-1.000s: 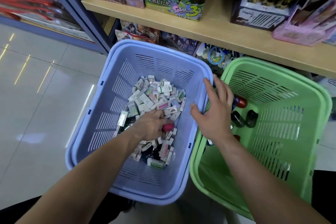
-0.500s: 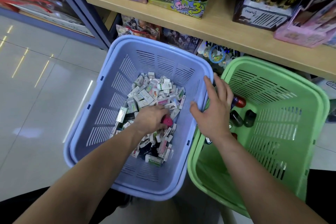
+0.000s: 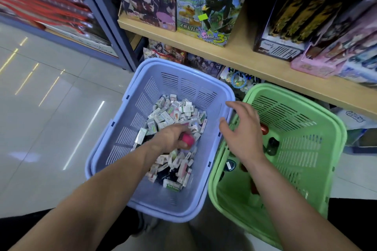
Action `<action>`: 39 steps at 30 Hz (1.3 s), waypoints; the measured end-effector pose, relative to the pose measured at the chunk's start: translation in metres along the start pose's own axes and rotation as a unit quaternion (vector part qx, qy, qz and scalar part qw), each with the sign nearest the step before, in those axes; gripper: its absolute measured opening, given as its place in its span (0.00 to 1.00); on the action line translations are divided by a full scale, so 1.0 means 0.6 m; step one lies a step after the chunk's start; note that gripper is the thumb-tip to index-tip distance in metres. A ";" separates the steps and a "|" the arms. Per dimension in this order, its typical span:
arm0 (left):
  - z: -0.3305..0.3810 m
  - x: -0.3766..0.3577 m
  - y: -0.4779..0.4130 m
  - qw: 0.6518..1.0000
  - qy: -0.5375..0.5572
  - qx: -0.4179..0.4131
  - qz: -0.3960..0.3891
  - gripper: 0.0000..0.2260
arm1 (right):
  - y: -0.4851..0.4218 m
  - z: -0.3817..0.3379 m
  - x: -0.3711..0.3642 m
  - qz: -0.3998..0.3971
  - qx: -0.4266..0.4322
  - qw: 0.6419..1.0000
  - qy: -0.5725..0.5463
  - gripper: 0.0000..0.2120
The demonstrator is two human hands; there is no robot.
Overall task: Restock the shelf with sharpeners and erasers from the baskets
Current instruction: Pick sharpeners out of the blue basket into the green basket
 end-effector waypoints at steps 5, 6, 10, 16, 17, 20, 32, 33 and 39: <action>0.044 0.128 0.093 0.995 0.041 -0.023 0.087 0.21 | -0.026 -0.070 -0.076 -0.135 0.032 0.989 -0.059 0.13; 0.047 0.160 0.126 0.993 0.021 -0.019 0.112 0.23 | -0.034 -0.079 -0.106 -0.174 0.033 0.982 -0.059 0.13; -0.001 0.267 0.278 0.969 0.006 0.048 0.243 0.22 | -0.058 -0.113 -0.247 -0.321 0.062 0.944 0.029 0.18; -0.133 0.270 0.385 0.865 0.161 0.180 0.440 0.15 | -0.013 -0.152 -0.431 -0.428 0.193 0.850 0.238 0.35; -0.139 0.266 0.381 0.857 0.163 0.177 0.456 0.16 | 0.000 -0.142 -0.455 -0.452 0.210 0.825 0.265 0.37; -0.147 0.254 0.354 0.855 0.163 0.142 0.471 0.16 | 0.011 -0.095 -0.486 -0.473 0.259 0.754 0.377 0.40; -0.186 0.247 0.325 0.835 0.243 0.143 0.473 0.18 | -0.032 -0.157 -0.450 -0.278 0.278 0.879 0.271 0.13; -0.187 0.247 0.324 0.836 0.245 0.142 0.470 0.18 | -0.007 -0.162 -0.479 -0.326 0.295 0.864 0.244 0.12; -0.182 0.248 0.323 0.846 0.239 0.143 0.455 0.16 | 0.012 -0.105 -0.542 -0.364 0.249 0.836 0.328 0.26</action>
Point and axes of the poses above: each hand's wrist, its own y-axis away from the middle knuckle, its own x-axis out of the back of the hand, z = x × y, the point moved 10 cm from there along -y, towards the middle knuckle, and after that the axes turned 3 degrees about -z, right-handed, at the moved point
